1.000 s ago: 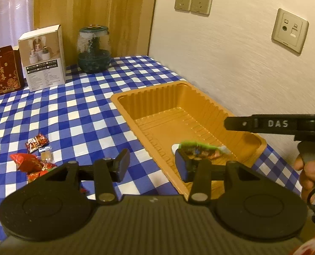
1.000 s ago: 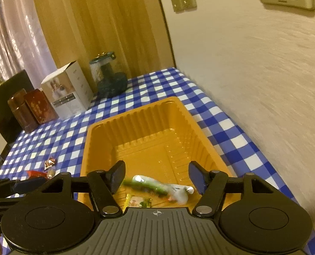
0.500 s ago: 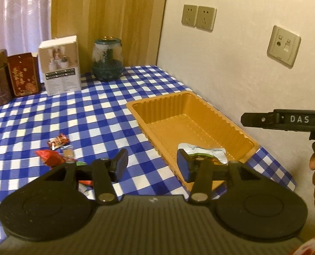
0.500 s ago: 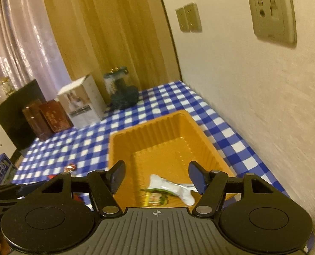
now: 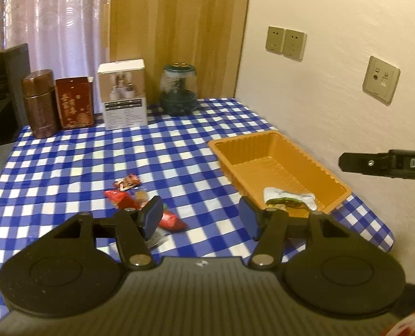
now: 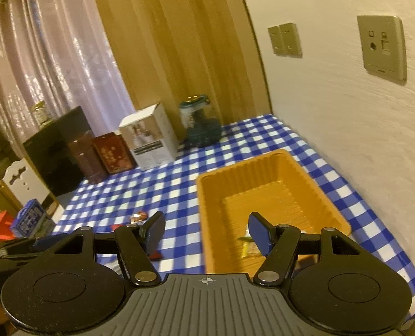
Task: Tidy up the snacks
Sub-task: 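Move both tools back toward the remaining snack pile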
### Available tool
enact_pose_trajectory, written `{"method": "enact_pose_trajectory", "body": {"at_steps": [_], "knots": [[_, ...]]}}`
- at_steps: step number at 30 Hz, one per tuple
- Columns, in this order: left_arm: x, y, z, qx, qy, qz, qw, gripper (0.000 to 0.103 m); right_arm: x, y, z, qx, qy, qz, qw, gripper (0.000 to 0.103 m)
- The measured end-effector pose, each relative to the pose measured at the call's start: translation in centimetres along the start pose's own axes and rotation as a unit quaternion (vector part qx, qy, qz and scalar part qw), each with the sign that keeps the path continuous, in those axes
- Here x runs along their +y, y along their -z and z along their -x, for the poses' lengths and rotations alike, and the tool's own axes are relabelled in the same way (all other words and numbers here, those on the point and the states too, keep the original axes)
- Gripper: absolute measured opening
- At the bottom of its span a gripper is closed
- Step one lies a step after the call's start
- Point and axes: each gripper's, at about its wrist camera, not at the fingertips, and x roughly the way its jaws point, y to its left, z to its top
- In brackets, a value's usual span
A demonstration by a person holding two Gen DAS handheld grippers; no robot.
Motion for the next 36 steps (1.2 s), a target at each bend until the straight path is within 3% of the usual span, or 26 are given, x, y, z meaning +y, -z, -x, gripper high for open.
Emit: {"method": "enact_pose_trajectory", "body": {"at_steps": [17,36], "knots": [[7.0,3.7,3.2,0.011,-0.042,0.003,0.9990,0.062,6.4,3.7,-1.8,0.031,-0.050,0.033,0.998,0.066],[10.3,6.3,-6.4,0.079,-0.015,-0.054,0.9953,0.062,7.4,7.4,-12.7,0.072,-0.097,0.135,0.984,0.066]]}}
